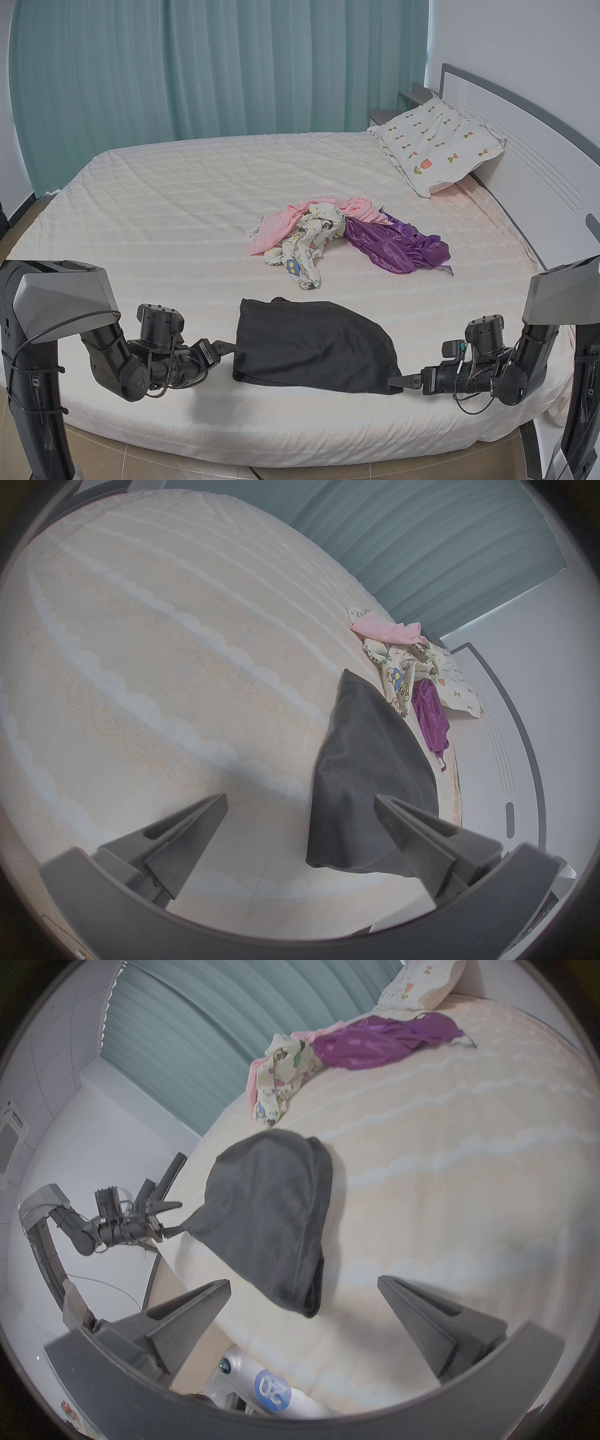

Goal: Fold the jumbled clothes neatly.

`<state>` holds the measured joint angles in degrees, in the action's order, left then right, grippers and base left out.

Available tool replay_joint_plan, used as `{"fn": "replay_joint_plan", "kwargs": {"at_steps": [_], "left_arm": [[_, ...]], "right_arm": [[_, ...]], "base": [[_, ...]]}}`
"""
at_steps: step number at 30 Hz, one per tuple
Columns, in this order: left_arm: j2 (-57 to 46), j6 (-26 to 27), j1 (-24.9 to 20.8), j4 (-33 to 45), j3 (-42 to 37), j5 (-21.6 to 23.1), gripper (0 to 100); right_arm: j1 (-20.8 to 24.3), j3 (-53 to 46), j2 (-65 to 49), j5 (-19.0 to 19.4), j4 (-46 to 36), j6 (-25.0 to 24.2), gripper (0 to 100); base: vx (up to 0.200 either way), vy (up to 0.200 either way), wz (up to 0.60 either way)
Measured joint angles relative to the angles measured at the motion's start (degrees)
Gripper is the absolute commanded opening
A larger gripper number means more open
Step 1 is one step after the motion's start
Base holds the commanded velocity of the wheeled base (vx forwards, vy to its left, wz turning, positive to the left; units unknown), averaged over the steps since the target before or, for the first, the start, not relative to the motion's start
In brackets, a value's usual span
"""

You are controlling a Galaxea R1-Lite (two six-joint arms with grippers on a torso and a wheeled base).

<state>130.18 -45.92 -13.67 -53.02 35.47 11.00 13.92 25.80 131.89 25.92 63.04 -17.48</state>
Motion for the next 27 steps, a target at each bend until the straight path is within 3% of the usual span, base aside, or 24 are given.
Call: {"fn": "replay_joint_plan", "kwargs": {"at_steps": [8, 15, 22, 27], "left_arm": [[-4.7, 0.0, 0.0, 0.1, -1.3, 0.0, 100], [-18.2, 0.4, 0.0, 2.8, -3.6, -1.4, 100], [-33.4, 0.9, 0.0, 9.4, -6.5, -6.4, 100], [-43.5, 2.9, 0.0, 12.1, -9.8, -12.0, 100]], "right_arm": [[-3.9, 0.5, -7.6, -0.9, -0.9, -1.5, 100], [-7.2, -0.7, -19.0, -6.7, -1.2, -4.0, 100], [-8.8, -3.5, -34.0, -10.8, -3.8, -4.9, 100], [-9.2, -5.0, -47.7, -11.9, -12.5, -5.0, 100]], "base": [[0.0, 0.0, 0.0], [0.0, 0.0, 0.0], [0.0, 0.0, 0.0], [0.0, 0.0, 0.0]]}}
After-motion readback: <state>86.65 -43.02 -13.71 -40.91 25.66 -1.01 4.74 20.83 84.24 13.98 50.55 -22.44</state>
